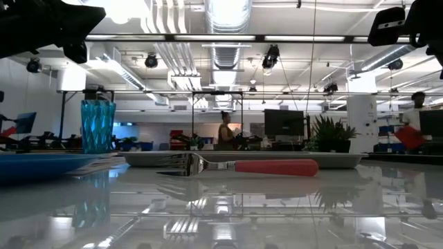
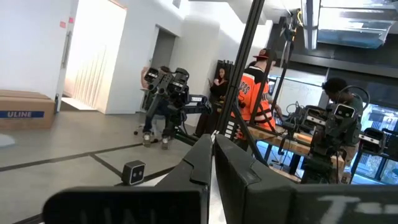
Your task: Pick and place plate/cup/fork/spoon on tray
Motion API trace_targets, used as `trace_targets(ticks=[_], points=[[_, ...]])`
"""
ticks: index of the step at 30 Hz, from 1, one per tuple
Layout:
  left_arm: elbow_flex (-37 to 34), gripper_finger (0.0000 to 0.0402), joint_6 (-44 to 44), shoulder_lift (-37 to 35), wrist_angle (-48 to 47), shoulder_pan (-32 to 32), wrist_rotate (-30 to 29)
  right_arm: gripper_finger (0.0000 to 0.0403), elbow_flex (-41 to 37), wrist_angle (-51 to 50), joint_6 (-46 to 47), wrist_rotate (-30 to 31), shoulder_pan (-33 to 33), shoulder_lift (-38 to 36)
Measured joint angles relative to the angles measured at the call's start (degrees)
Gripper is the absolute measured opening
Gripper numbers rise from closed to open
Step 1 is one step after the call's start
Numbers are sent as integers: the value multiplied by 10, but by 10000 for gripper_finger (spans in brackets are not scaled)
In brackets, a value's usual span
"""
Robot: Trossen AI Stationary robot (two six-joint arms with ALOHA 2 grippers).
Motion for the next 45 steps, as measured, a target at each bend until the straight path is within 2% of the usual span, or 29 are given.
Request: trace_targets(ticks=[30,34,36,42,45], points=[[0,0,0,0,0,0,0,9,0,0,0,0,0,0],[0,0,0,0,0,0,0,9,0,21,-13,24,0,0],[0,0,0,0,0,0,0,9,0,20,15,24,0,0],[0,0,-4,0,0,0,0,9,0,20,194,25,0,0],[0,0,-54,0,0,0,0,9,0,20,276,25,0,0]])
